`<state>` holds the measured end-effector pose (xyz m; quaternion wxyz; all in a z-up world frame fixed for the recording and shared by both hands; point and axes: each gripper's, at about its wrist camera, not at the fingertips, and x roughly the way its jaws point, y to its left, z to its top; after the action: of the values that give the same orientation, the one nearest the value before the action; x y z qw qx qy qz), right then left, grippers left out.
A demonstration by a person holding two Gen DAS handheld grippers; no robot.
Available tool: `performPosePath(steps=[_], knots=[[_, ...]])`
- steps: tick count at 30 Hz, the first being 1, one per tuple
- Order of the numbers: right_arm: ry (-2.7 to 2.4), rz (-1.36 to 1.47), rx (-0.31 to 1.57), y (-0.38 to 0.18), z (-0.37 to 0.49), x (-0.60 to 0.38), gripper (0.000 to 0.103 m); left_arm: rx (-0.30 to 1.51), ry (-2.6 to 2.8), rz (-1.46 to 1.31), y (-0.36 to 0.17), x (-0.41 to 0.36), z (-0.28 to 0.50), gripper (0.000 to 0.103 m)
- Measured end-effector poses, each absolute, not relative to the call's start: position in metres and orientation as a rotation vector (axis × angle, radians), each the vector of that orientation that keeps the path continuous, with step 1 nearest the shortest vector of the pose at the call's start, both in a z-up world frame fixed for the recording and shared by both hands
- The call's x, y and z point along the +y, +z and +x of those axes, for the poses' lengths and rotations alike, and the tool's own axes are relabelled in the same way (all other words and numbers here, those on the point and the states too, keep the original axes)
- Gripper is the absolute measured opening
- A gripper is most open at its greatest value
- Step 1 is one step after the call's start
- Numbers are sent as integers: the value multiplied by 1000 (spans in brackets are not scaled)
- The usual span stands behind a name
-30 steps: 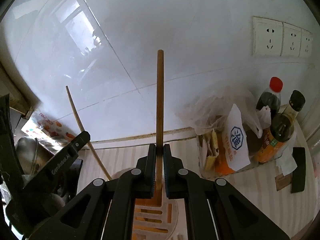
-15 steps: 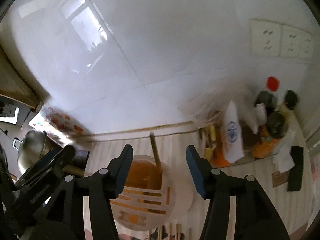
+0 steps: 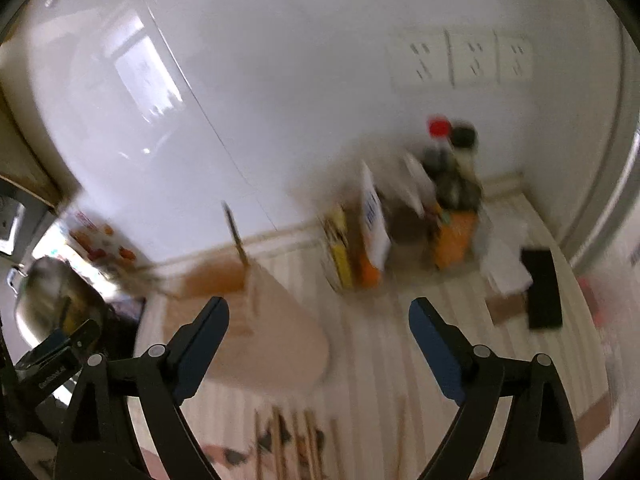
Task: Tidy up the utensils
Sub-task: 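Return to the mat and grasp a chopstick with each tool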
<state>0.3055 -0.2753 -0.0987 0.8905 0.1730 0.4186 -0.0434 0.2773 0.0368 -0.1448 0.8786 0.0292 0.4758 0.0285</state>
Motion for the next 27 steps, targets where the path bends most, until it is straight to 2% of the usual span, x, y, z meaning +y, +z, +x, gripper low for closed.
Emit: performPosePath(steps=[3, 4, 5, 7, 8, 9, 14, 20, 22, 26, 27], knots=[[-121, 360, 962, -129, 293, -279, 93, 1124, 34, 86, -198, 32, 263, 102], [-135, 362, 1009, -144, 289, -282, 88, 1182, 16, 89, -219, 29, 258, 101], [-141, 370, 1058, -161, 284, -284, 82, 1240, 0, 86, -239, 27, 253, 96], [-154, 367, 1150, -192, 275, -287, 55, 1341, -47, 74, -273, 20, 244, 81], [-163, 361, 1208, -212, 270, -289, 50, 1383, -62, 68, -286, 17, 240, 68], [-171, 365, 1255, -231, 265, -291, 44, 1429, -82, 62, -301, 14, 237, 64], [-201, 340, 1427, -296, 252, -292, 42, 1518, -119, 71, -336, -1, 225, 59], [-208, 279, 1527, -332, 246, -284, 42, 1520, -117, 113, -344, -12, 221, 58], [-216, 254, 1546, -338, 245, -282, 41, 1517, -115, 118, -348, -19, 223, 55], [-230, 190, 1546, -338, 244, -276, 28, 1524, -109, 119, -354, -28, 223, 55], [-228, 184, 1543, -338, 244, -276, 17, 1526, -108, 121, -357, -31, 224, 55]])
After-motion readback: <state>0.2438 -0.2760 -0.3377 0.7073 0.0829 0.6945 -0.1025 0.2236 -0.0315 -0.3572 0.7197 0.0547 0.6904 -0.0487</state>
